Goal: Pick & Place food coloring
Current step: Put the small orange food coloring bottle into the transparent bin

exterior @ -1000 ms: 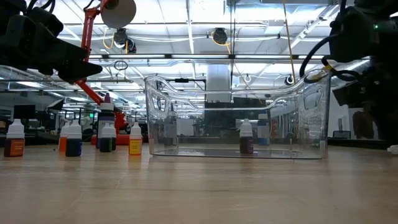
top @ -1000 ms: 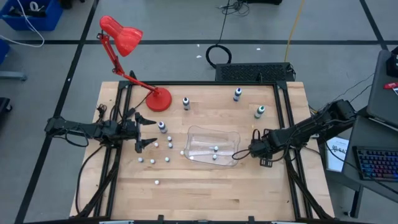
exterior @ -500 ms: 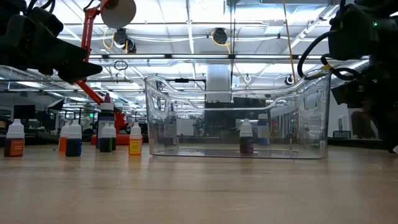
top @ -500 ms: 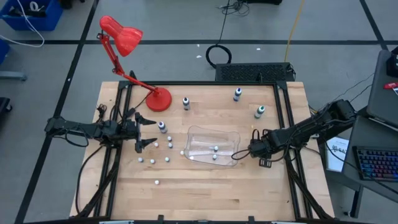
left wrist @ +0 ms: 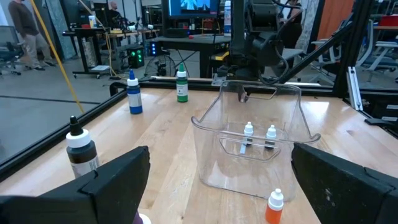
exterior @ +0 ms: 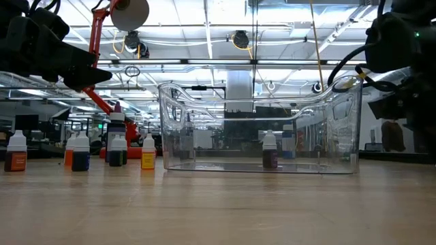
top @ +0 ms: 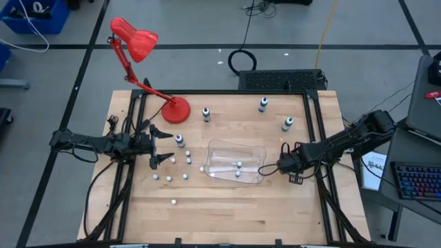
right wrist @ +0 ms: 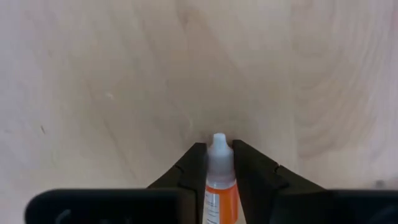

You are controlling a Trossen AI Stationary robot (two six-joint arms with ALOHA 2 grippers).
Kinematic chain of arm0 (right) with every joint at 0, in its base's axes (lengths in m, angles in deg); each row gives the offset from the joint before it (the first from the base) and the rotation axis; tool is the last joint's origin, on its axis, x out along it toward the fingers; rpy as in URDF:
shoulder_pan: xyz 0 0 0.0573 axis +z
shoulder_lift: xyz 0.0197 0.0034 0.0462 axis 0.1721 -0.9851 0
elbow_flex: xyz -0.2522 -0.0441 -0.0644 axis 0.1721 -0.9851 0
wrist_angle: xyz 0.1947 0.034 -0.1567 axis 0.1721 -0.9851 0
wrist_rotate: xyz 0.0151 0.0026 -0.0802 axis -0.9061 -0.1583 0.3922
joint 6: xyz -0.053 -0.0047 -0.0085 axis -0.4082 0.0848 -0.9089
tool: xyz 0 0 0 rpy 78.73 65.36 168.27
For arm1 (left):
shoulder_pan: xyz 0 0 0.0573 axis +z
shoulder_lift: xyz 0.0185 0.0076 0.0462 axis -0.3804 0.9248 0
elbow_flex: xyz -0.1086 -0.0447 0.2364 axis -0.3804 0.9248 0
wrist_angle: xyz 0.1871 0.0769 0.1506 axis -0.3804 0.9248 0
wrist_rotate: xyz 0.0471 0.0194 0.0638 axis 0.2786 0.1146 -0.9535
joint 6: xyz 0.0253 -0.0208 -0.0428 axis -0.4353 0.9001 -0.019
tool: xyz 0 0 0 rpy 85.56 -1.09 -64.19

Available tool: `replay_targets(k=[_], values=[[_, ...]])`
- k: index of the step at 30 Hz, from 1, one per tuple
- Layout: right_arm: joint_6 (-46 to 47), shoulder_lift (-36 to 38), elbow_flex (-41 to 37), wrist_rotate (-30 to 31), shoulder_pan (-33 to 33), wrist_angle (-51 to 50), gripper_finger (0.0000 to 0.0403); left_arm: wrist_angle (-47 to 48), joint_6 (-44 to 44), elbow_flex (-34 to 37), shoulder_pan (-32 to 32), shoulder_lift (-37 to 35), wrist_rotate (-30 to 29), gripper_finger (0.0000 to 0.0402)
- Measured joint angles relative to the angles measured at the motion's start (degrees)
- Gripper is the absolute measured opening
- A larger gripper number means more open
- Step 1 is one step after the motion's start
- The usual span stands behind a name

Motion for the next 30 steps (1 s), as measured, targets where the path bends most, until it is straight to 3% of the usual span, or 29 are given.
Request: replay_targets(k=[12, 19, 30], values=[[5.44, 0.12, 1.31, 1.59, 0.0, 2.99, 0.0037, 0.0, 0.0, 0.01, -0.01, 0.0, 0.0, 0.0388], [4.66, 4.87, 7.24, 11.86, 0.18, 9.38, 0.0037, 0.0, 0.0, 0.01, -0.02, 0.0, 0.0, 0.0388], [-7.83, 8.84, 15.91, 30.48, 4.1, 17.89, 0.0037, -0.02, 0.0, 0.01, 0.0, 0.0, 0.0, 0.0388]])
